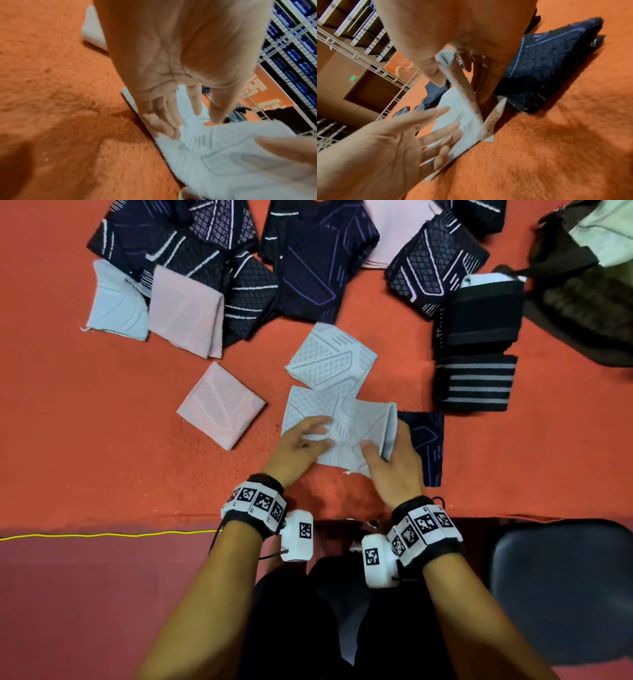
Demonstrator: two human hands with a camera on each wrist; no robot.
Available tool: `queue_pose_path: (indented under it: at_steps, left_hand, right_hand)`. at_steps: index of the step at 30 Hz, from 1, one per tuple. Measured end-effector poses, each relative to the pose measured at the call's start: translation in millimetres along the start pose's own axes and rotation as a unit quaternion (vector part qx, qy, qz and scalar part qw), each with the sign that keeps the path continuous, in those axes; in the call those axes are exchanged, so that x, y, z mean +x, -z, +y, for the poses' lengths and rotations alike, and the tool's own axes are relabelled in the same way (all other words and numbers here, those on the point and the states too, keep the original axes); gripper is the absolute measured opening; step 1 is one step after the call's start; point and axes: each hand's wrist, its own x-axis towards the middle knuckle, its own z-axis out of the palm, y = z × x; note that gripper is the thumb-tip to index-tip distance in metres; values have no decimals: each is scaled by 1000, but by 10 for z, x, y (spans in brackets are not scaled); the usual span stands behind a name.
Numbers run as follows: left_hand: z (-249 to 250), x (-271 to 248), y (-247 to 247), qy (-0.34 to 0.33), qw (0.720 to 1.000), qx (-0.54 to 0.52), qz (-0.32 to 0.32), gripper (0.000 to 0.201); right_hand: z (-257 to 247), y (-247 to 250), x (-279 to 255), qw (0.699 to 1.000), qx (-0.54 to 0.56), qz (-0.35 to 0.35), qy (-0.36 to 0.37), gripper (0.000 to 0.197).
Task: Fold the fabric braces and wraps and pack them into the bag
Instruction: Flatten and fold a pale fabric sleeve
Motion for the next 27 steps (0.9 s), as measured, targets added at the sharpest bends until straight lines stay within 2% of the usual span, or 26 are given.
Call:
queue_pose_path:
  at_steps: [2,4,6,9,14,19,23,27]
  left_hand:
    - [-56,35,57,-13,996,11,83,35]
    - [-119,60,114,-29,988,30,149,37]
    - [-166,78,156,-36,982,54,178,41]
    - [-179,95,204,-22,980,92,175,52]
    - [-159,36,208,20,992,27,123,74]
    - [-243,-59,257,70,987,0,146,36]
    - [-312,-193,366,47,984,-14,169,36]
    - [-335,-204,440,57,981,-32,185,40]
  right_hand:
    - [55,32,52,1000,-23,12,-11,34]
    - [108,72,117,998,-55,24,-25,28]
    - [141,106,172,996,-74,36,-43,27]
    - [141,124,207,994,-82,46,-54,25]
    - [102,78,206,995,-79,44,-47,20]
    - [98,46,199,997,-55,44,-42,26]
    - [67,-52,177,998,-33,49,-26,39]
    - [-17,-164,140,989,-65,124,40,46]
